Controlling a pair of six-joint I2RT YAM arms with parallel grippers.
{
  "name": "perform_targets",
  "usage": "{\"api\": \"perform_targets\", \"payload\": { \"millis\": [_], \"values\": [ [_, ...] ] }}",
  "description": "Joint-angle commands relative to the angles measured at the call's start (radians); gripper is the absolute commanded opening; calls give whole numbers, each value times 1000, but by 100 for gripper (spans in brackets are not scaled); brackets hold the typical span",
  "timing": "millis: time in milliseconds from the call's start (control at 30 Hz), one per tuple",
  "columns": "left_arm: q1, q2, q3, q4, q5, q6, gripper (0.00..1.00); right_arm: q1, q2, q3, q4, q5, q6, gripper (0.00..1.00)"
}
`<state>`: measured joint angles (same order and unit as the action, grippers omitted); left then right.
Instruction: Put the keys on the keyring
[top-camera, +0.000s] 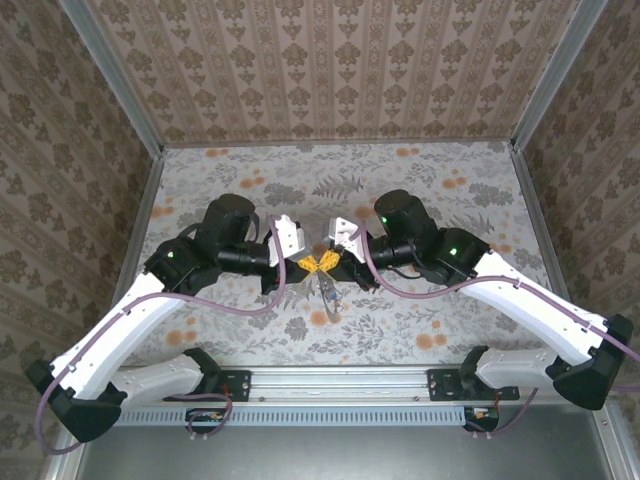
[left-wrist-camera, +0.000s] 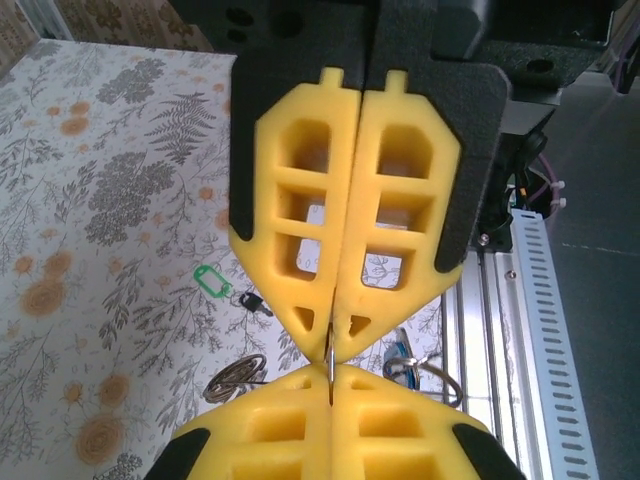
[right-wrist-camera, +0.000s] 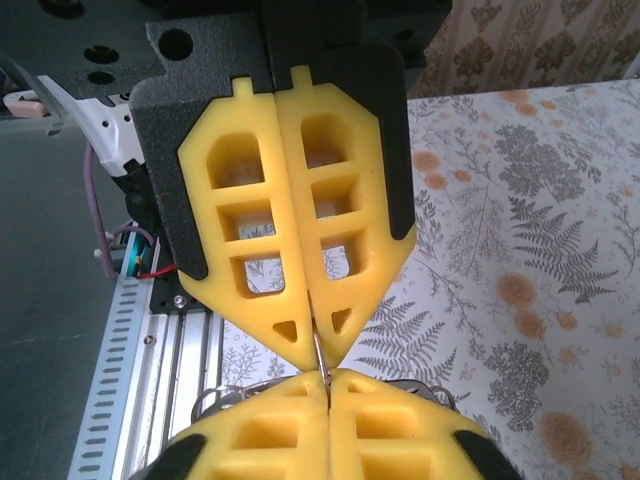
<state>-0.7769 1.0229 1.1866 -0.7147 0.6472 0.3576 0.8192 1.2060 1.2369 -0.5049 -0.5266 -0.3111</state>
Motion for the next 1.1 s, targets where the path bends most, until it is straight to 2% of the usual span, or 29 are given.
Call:
{"api": "perform_targets", "payload": {
  "millis": [0,100,267,400,800,1067],
  "values": [
    [21,-55,-19,56,91,-21,0,10,-54,-25,81,-43,14,29],
    [55,-111,-58,135,187,-69,0,11,-132,-114,180,-36,52,42],
    [89,-188,-121,270,324,-146,0,8,-262,-261,314,3,94,43],
    [102,-195,-146,348,407,-199,0,8,-292,-315,406,-25,137,42],
    [102,-201,-217,517,414,-291,0,9,-278,-378,680,-128,232,40],
    [102,-202,-237,548,399,-302,0,9,-246,-374,719,-161,257,39]
  ]
}}
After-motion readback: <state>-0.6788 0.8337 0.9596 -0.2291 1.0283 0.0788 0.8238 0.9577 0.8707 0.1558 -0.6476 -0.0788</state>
